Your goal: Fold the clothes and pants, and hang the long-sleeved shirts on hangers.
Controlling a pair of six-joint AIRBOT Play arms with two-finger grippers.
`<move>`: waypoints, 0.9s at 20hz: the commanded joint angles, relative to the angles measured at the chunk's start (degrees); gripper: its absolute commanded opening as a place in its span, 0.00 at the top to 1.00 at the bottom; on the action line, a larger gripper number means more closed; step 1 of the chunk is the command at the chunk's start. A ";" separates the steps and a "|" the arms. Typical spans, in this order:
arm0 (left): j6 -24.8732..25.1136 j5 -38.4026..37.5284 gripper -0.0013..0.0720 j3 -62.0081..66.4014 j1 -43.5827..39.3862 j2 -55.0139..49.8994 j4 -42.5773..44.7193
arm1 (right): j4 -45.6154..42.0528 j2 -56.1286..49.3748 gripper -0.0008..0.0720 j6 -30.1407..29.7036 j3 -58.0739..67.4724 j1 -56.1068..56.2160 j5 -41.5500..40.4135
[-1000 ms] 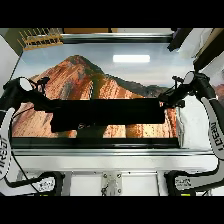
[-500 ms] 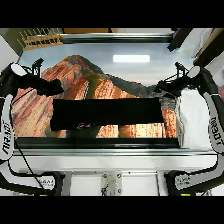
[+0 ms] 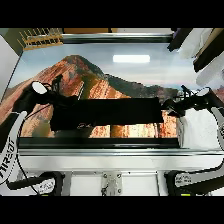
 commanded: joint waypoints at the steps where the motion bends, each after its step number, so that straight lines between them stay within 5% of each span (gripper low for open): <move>1: -0.57 2.03 0.98 -1.16 -5.84 -1.22 -0.09 | 8.46 -2.03 0.09 -4.44 -2.69 0.92 -2.95; 5: -0.57 2.21 0.98 3.06 -9.68 -5.05 -0.09 | 12.33 -4.63 0.09 -5.29 -2.69 5.20 -3.19; 6: -0.59 2.05 0.97 4.33 -10.38 -6.08 -0.09 | 12.33 -4.79 0.19 -5.49 -2.69 6.14 -3.34; 8: -1.09 2.12 0.98 6.56 -11.43 -7.85 -0.11 | 12.33 -4.59 0.76 -6.99 -2.67 7.15 -3.37; 10: -1.95 2.14 0.97 8.92 -12.48 -9.68 -0.07 | 11.63 -3.50 0.97 -6.91 -2.64 6.58 -3.37; 18: -4.57 3.61 0.98 21.31 -20.87 -20.39 -0.13 | -10.34 4.57 0.97 4.96 13.09 0.02 13.46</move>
